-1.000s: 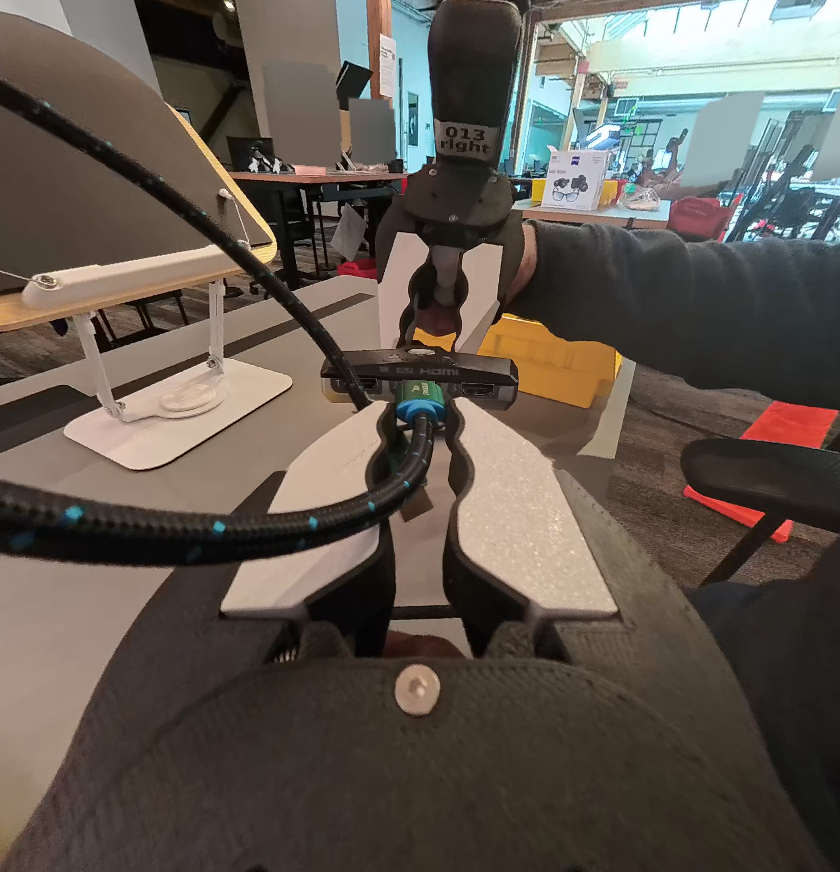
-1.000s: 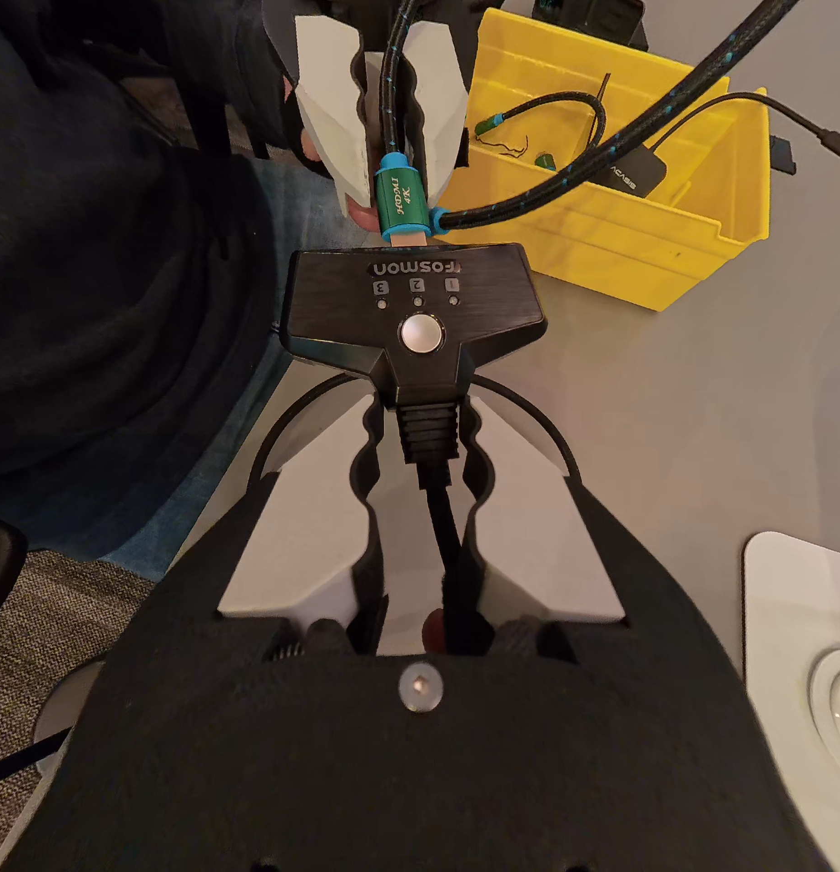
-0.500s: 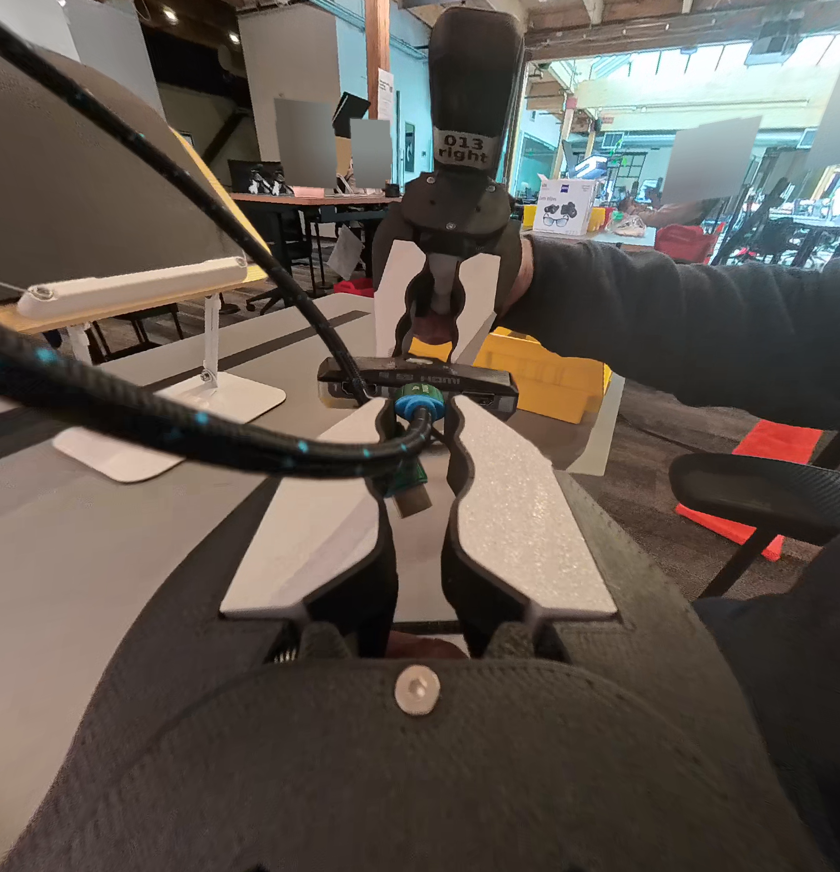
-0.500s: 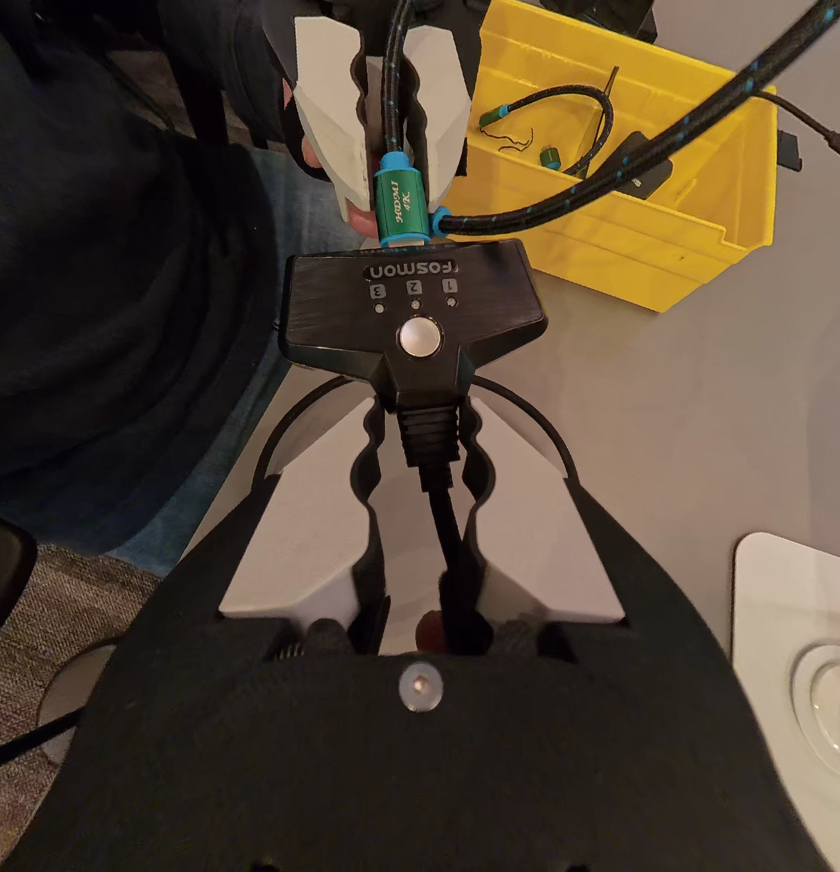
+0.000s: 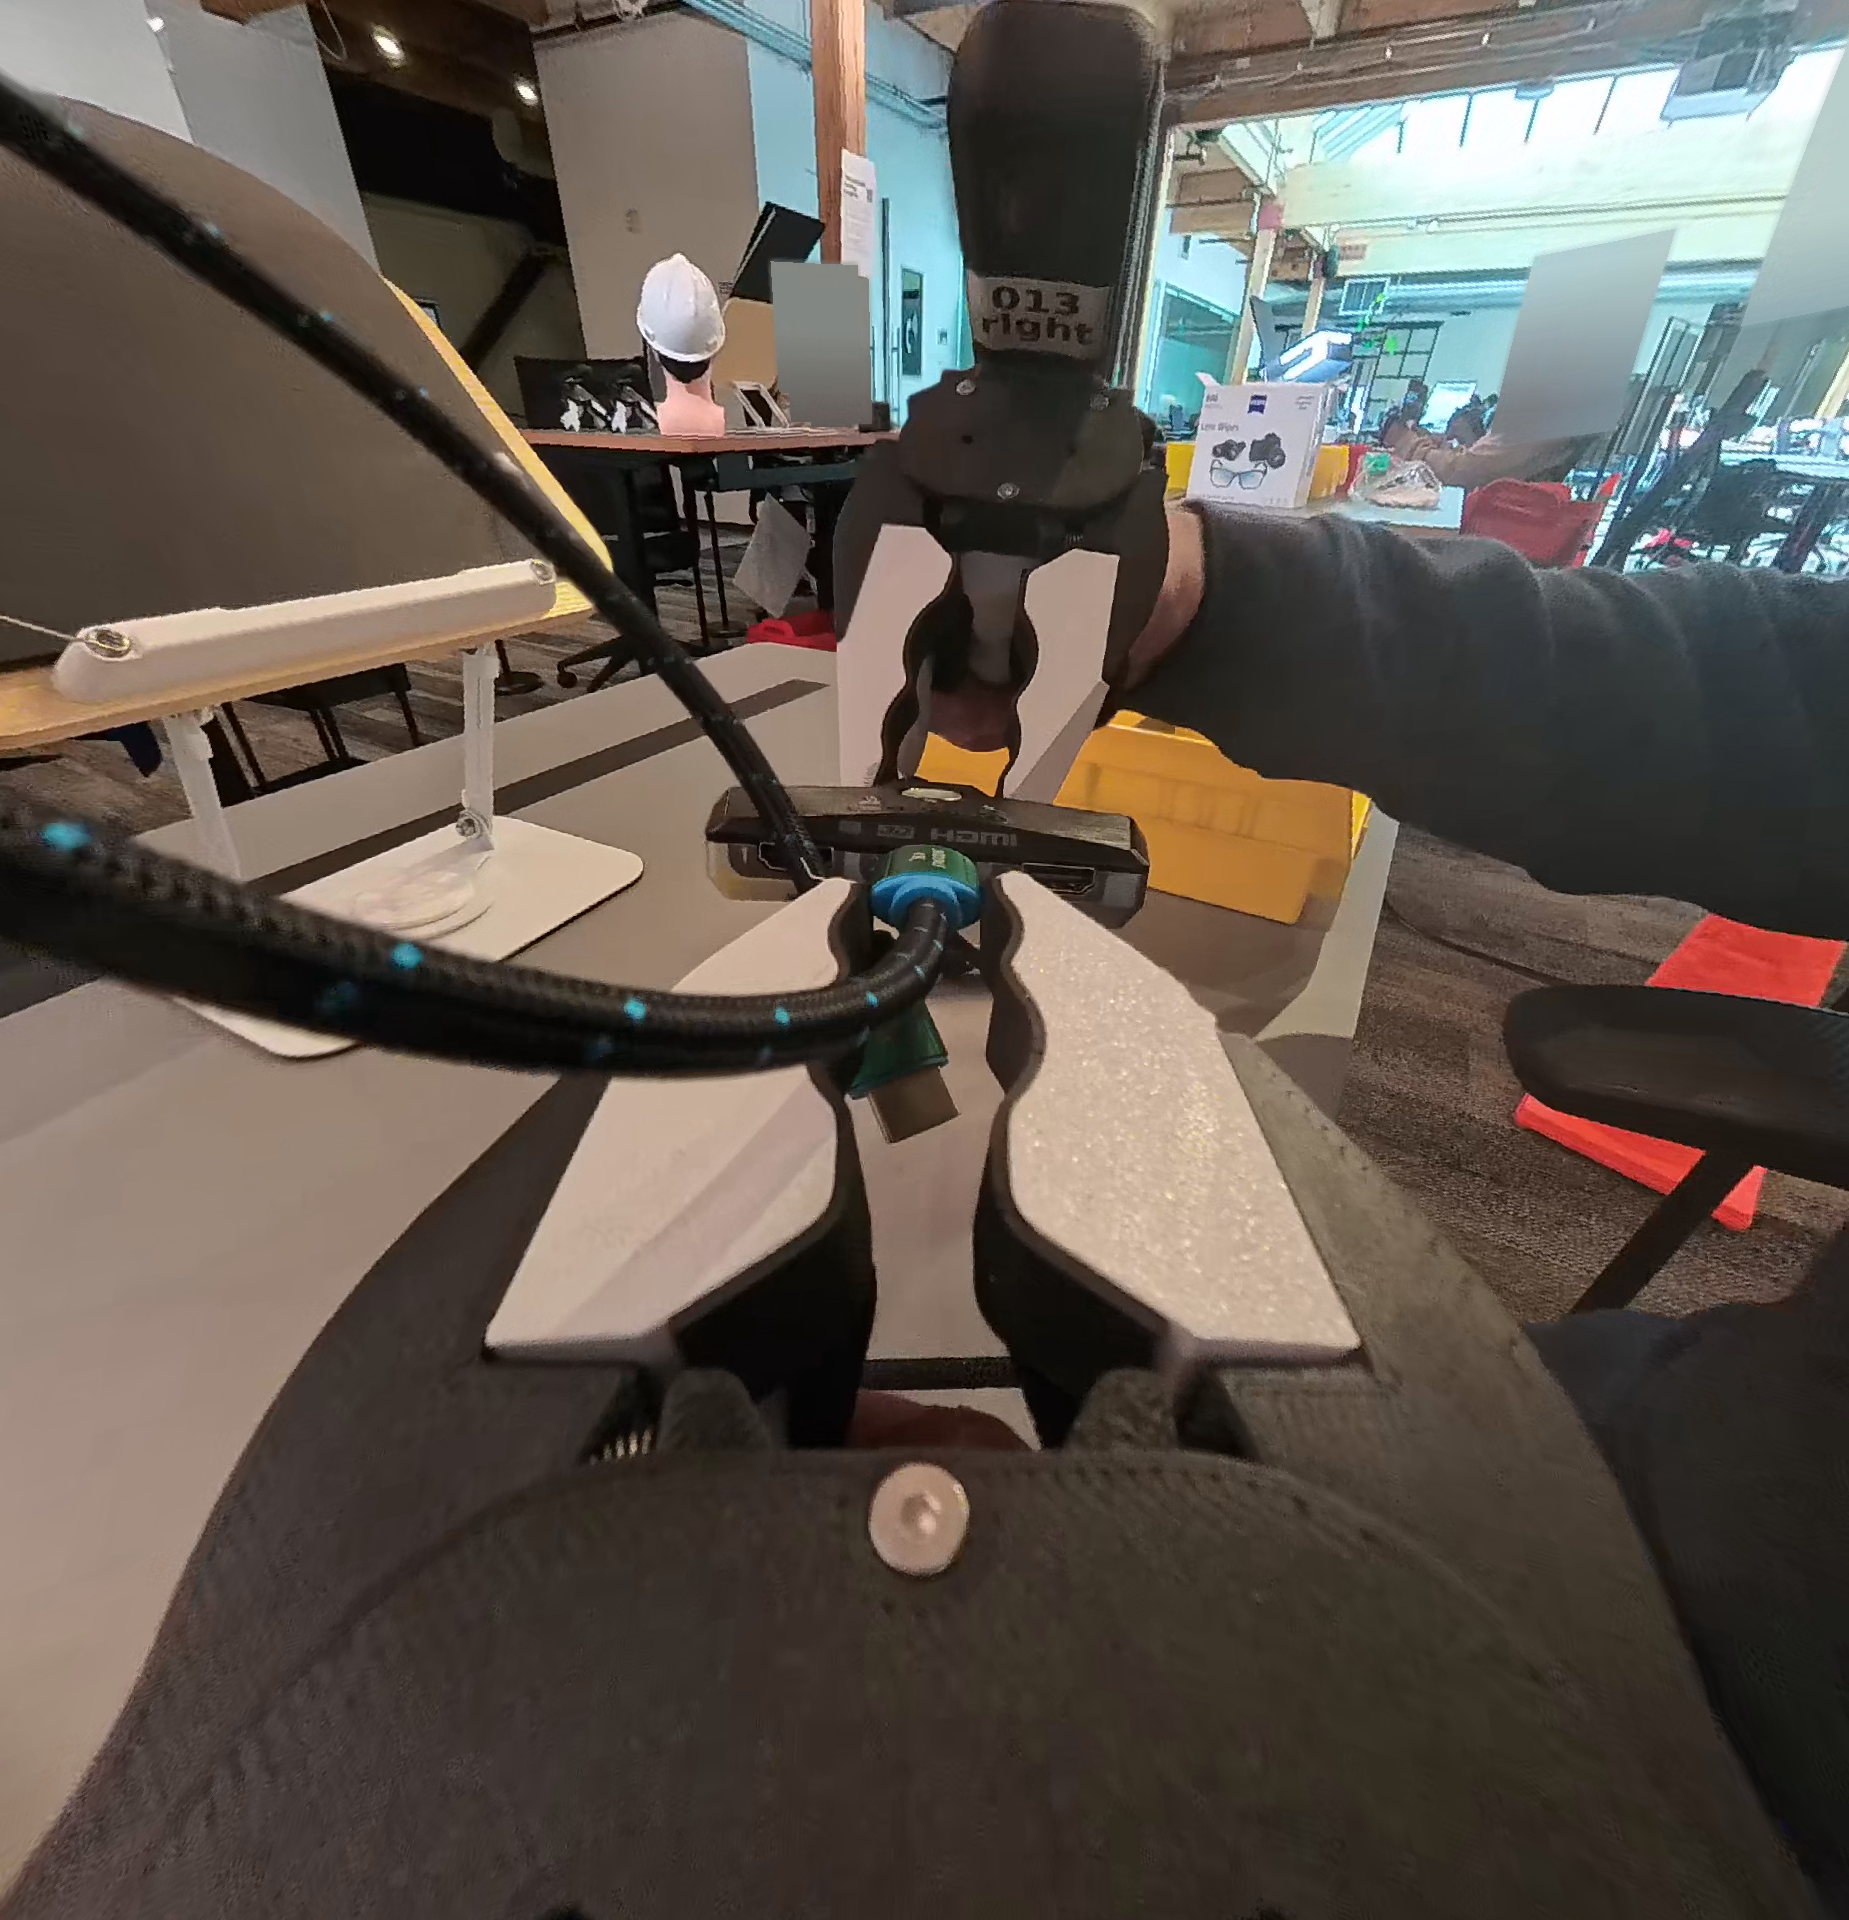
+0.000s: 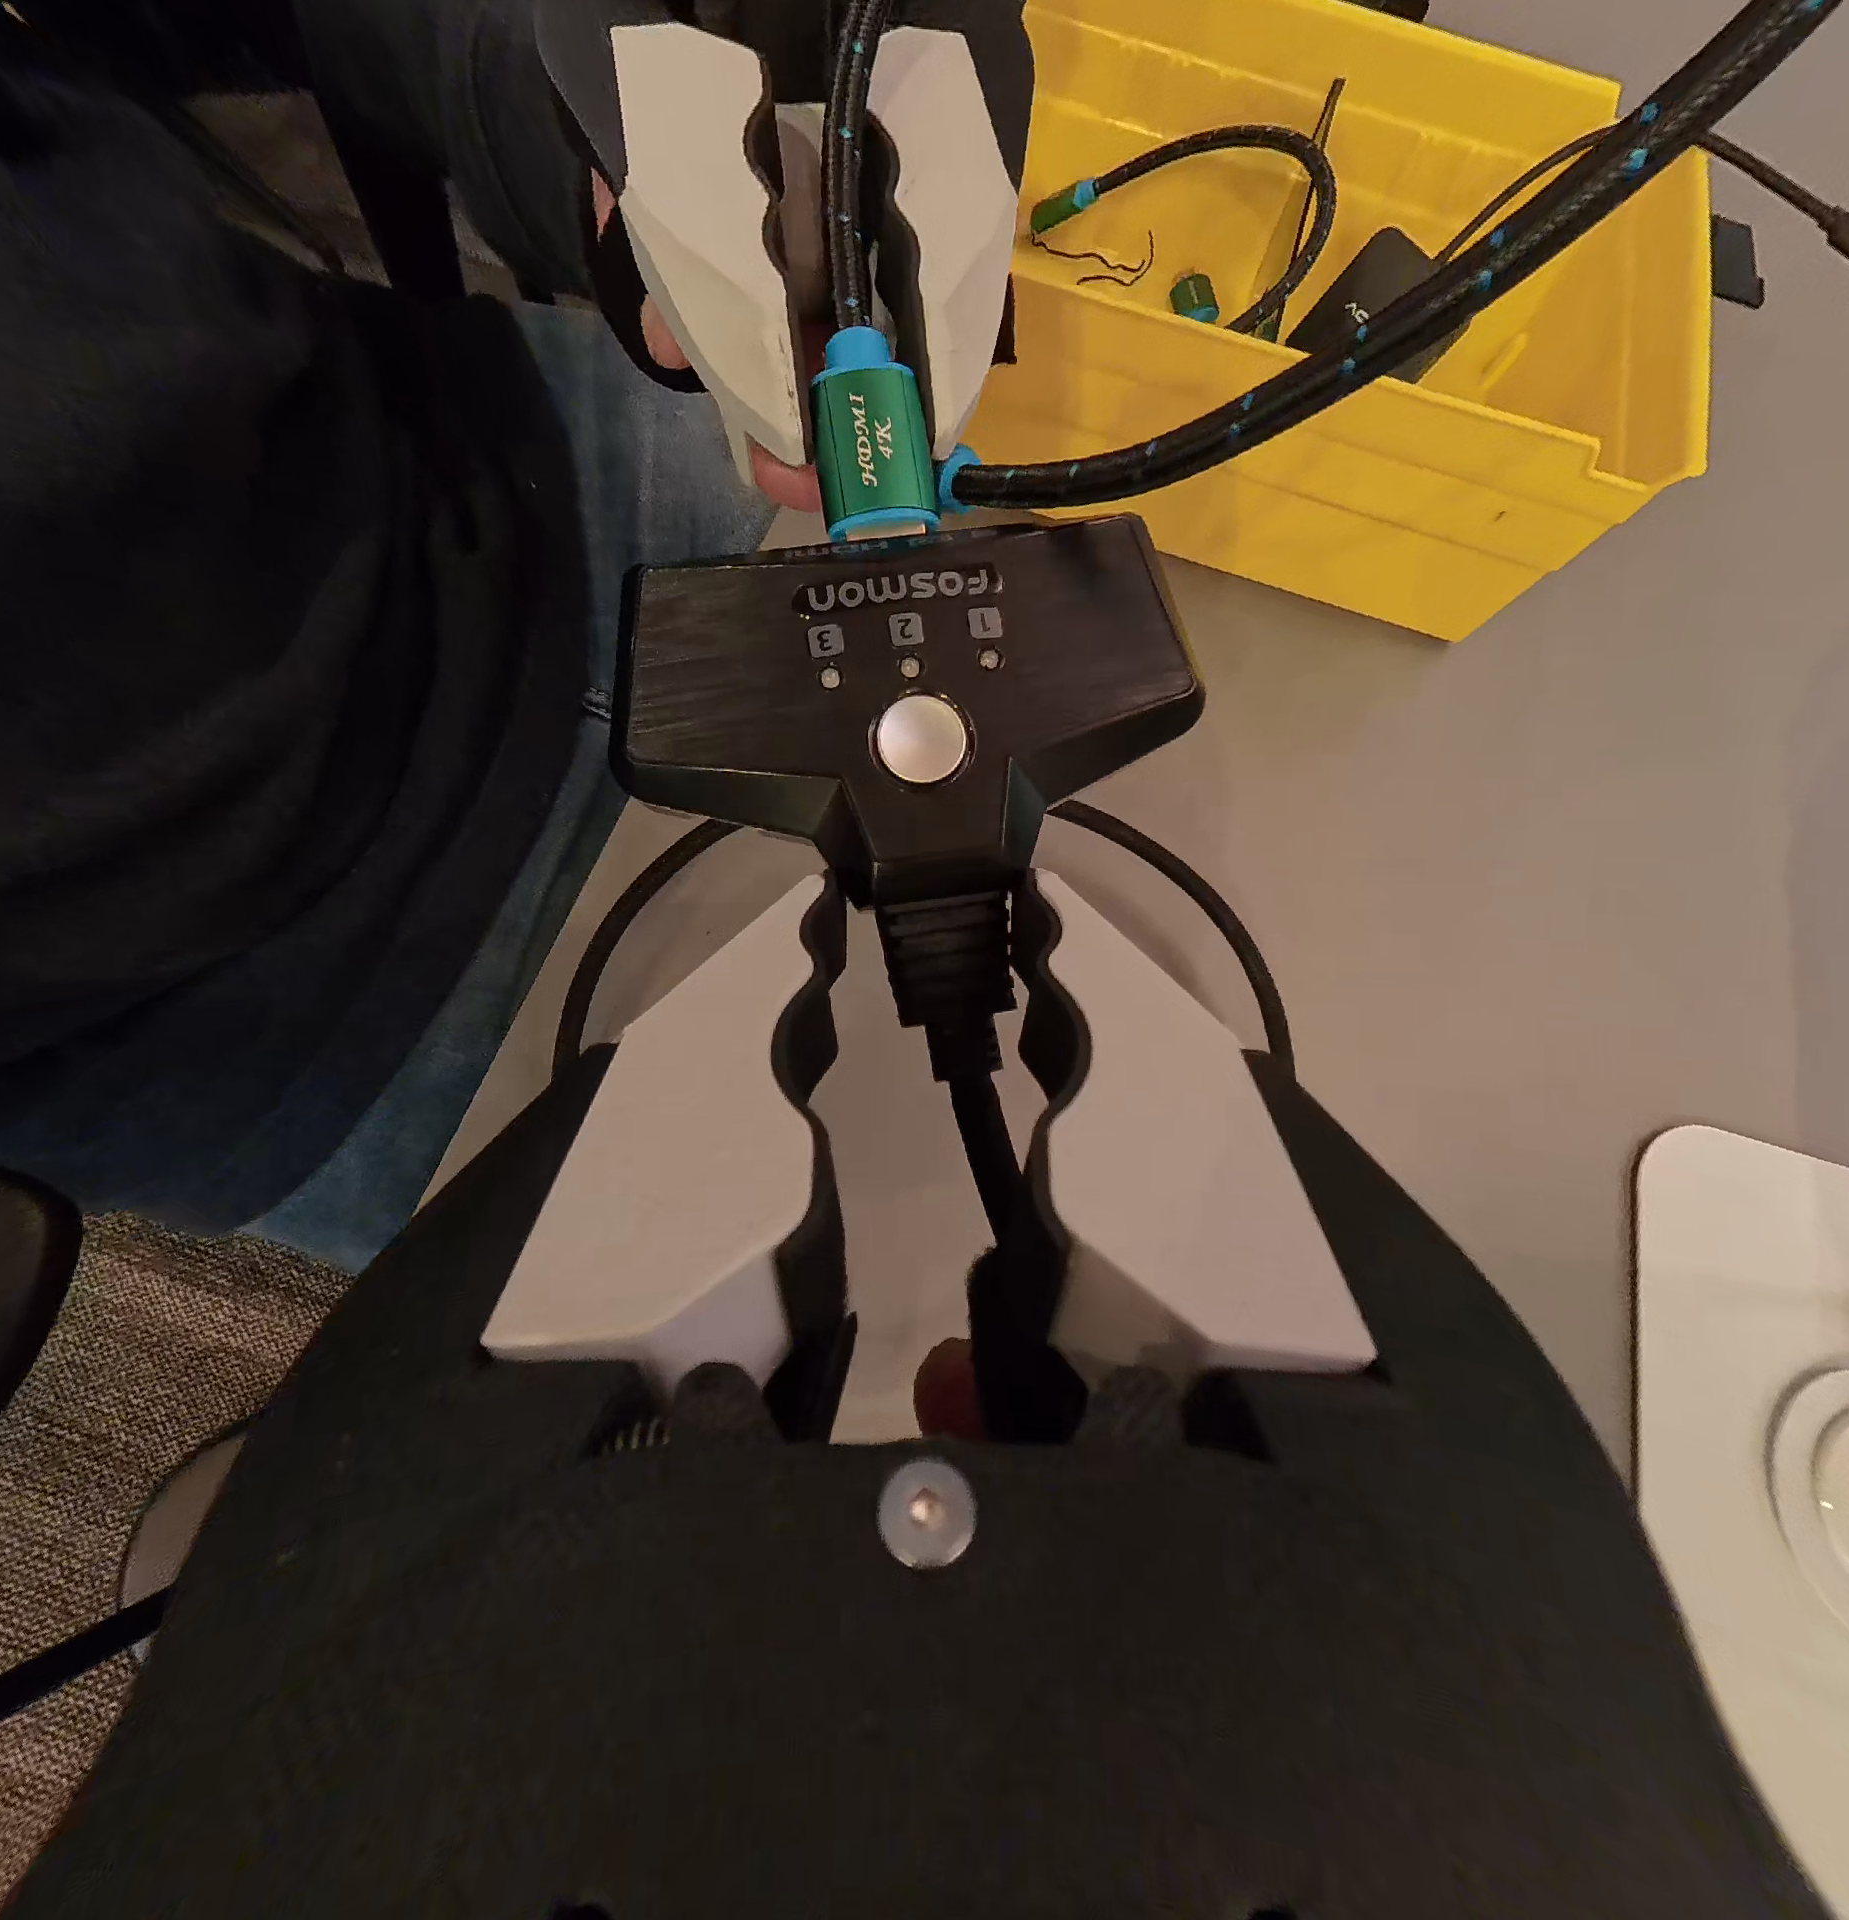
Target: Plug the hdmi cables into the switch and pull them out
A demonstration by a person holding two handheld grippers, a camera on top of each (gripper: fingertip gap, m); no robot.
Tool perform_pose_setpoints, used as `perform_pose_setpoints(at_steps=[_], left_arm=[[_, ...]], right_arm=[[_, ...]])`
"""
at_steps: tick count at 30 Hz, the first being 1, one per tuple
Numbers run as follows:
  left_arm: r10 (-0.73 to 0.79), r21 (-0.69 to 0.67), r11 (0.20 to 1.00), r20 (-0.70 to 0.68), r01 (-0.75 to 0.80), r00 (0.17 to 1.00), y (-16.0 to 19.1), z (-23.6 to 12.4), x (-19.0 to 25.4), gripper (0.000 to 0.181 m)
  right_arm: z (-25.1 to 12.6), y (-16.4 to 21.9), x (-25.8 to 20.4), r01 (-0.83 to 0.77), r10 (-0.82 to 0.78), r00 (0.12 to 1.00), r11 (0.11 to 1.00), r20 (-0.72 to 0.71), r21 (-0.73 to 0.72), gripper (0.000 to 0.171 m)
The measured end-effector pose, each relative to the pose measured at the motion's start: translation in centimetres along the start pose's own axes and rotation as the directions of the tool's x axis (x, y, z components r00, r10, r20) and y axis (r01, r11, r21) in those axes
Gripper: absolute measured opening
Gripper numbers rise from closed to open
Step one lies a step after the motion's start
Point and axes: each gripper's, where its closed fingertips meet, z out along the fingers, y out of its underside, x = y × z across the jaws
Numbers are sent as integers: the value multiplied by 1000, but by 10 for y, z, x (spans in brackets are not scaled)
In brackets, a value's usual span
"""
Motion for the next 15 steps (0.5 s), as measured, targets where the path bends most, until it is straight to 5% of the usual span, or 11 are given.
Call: perform_pose_setpoints(at_steps=[15], left_arm=[[42, -38, 998, 36, -41, 998, 3, -3, -5, 26]], right_arm=[[3, 7, -4, -37, 37, 999, 998, 2, 43, 31]])
